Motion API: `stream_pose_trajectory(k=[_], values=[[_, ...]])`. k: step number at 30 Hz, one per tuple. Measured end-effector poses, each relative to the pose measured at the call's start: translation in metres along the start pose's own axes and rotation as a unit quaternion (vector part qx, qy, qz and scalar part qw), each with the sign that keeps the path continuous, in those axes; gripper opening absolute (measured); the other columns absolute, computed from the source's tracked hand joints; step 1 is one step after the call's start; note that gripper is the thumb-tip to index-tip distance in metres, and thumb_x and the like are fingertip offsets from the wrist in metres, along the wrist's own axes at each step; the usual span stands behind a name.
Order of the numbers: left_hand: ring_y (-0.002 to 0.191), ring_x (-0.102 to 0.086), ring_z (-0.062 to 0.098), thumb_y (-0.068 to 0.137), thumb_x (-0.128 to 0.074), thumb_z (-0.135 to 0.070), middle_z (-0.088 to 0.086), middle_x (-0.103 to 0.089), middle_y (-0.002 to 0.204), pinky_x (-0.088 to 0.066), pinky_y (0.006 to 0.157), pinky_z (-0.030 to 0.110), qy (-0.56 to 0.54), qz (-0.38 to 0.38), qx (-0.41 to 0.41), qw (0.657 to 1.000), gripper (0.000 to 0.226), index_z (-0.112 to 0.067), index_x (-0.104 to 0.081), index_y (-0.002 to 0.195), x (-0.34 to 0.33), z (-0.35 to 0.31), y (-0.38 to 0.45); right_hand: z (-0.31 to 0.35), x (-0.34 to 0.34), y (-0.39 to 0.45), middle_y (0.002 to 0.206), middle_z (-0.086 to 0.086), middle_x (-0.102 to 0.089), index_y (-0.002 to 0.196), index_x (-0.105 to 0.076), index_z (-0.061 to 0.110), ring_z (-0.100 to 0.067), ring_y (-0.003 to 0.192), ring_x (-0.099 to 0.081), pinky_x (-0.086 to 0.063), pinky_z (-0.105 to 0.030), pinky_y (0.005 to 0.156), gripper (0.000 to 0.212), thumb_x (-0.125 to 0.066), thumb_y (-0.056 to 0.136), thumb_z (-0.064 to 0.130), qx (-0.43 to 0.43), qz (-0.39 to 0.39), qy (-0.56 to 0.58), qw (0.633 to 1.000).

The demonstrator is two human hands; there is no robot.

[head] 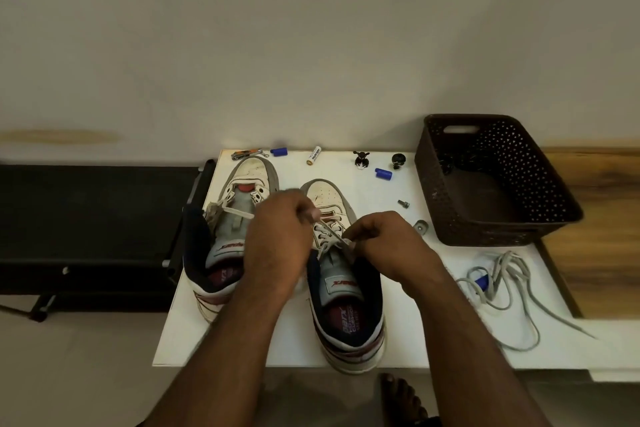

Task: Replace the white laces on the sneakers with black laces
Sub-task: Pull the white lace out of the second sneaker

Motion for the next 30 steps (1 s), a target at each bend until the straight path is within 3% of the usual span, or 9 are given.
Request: stream_pose_trajectory(k=[4, 6, 8, 11, 18, 22, 26, 28, 30], values=[[0.090, -0.058, 0.015, 0.093, -0.055, -0.009, 0.000, -0.064, 0.095, -0.050, 0.081, 0.029, -0.154, -0.278, 0.016, 0.948, 0.007, -0.012, -0.062, 0.093, 0.073, 0.024, -0.002, 0.000, -0.003, -0.001, 0.100, 0.000, -0.069, 0.097, -0.072, 0.024, -0.012, 0.087, -0.063, -0.054, -0.029, 0.078, 0.023, -0.063, 0.086, 0.006, 0.003, 0.016, 0.004, 1.000], [0.098, -0.057, 0.016, 0.092, -0.057, -0.009, -0.003, -0.059, 0.102, -0.050, 0.089, 0.032, -0.159, -0.311, -0.006, 0.937, 0.011, -0.012, -0.061, 0.102, 0.080, 0.018, -0.006, 0.001, -0.004, 0.000, 0.101, 0.000, -0.069, 0.101, -0.071, 0.023, -0.011, 0.086, -0.062, -0.052, -0.026, 0.076, 0.024, -0.063, 0.087, 0.006, 0.005, 0.023, 0.005, 1.000], [0.100, -0.059, 0.013, 0.090, -0.062, -0.011, -0.008, -0.061, 0.109, -0.051, 0.083, 0.029, -0.138, -0.192, -0.040, 0.971, 0.024, -0.019, -0.063, 0.112, 0.052, 0.002, 0.001, 0.001, -0.005, 0.001, 0.106, 0.001, -0.068, 0.104, -0.071, 0.023, -0.011, 0.089, -0.062, -0.052, -0.026, 0.077, 0.025, -0.063, 0.087, 0.006, 0.004, 0.025, 0.006, 1.000], [0.097, -0.064, 0.008, 0.087, -0.069, -0.019, -0.011, -0.068, 0.111, -0.048, 0.083, 0.025, -0.057, 0.087, -0.026, 0.994, 0.029, -0.032, -0.068, 0.113, -0.019, -0.009, -0.002, 0.000, -0.004, 0.001, 0.106, 0.000, -0.068, 0.103, -0.071, 0.022, -0.014, 0.092, -0.063, -0.054, -0.029, 0.080, 0.025, -0.062, 0.087, 0.005, 0.002, 0.023, 0.003, 1.000], [0.081, -0.066, 0.012, 0.081, -0.072, -0.027, -0.003, -0.073, 0.087, -0.055, 0.081, 0.033, 0.078, 0.186, 0.027, 0.979, 0.010, -0.024, -0.076, 0.090, -0.039, 0.016, -0.002, -0.001, -0.004, 0.004, 0.110, 0.002, -0.067, 0.101, -0.072, 0.024, -0.014, 0.092, -0.063, -0.053, -0.026, 0.075, 0.026, -0.062, 0.087, 0.006, 0.006, 0.022, -0.013, 1.000], [0.080, -0.063, 0.006, 0.087, -0.068, -0.019, -0.006, -0.071, 0.087, -0.049, 0.074, 0.024, -0.076, -0.004, 0.023, 0.997, 0.008, -0.022, -0.074, 0.084, 0.005, 0.007, 0.005, -0.001, -0.005, -0.001, 0.108, 0.003, -0.063, 0.109, -0.067, 0.026, -0.006, 0.085, -0.060, -0.052, -0.022, 0.072, 0.029, -0.059, 0.090, 0.006, 0.011, 0.039, 0.006, 0.999], [0.076, -0.068, 0.025, 0.087, -0.061, -0.034, 0.003, -0.071, 0.095, -0.058, 0.066, 0.045, -0.265, -0.272, 0.093, 0.920, 0.010, -0.033, -0.069, 0.091, 0.082, 0.052, 0.008, 0.003, -0.008, -0.002, 0.103, 0.002, -0.063, 0.113, -0.068, 0.025, -0.006, 0.082, -0.059, -0.050, -0.020, 0.068, 0.028, -0.056, 0.093, 0.008, 0.018, 0.049, 0.006, 0.999], [0.102, -0.065, 0.028, 0.089, -0.059, -0.031, 0.007, -0.052, 0.135, -0.058, 0.079, 0.042, -0.278, -0.288, 0.116, 0.909, 0.040, -0.034, -0.054, 0.128, 0.091, 0.064, 0.006, 0.004, -0.011, -0.001, 0.103, 0.001, -0.064, 0.113, -0.068, 0.024, -0.008, 0.083, -0.060, -0.049, -0.020, 0.068, 0.028, -0.056, 0.093, 0.009, 0.019, 0.051, 0.008, 0.998], [0.130, -0.047, 0.029, 0.089, -0.062, -0.017, 0.006, -0.007, 0.160, -0.045, 0.095, 0.030, -0.179, -0.235, 0.103, 0.950, 0.084, -0.033, -0.011, 0.153, 0.084, 0.048, 0.004, 0.006, -0.011, -0.001, 0.103, 0.001, -0.064, 0.115, -0.068, 0.025, -0.010, 0.085, -0.061, -0.051, -0.023, 0.072, 0.027, -0.059, 0.093, 0.012, 0.025, 0.049, 0.005, 0.998]])
Point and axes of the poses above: each hand's wrist, its own y-axis towards the middle knuckle, its own x-axis out of the back of the hand, z = x × y, the point moved 10 cm from there along y, towards the middle knuckle
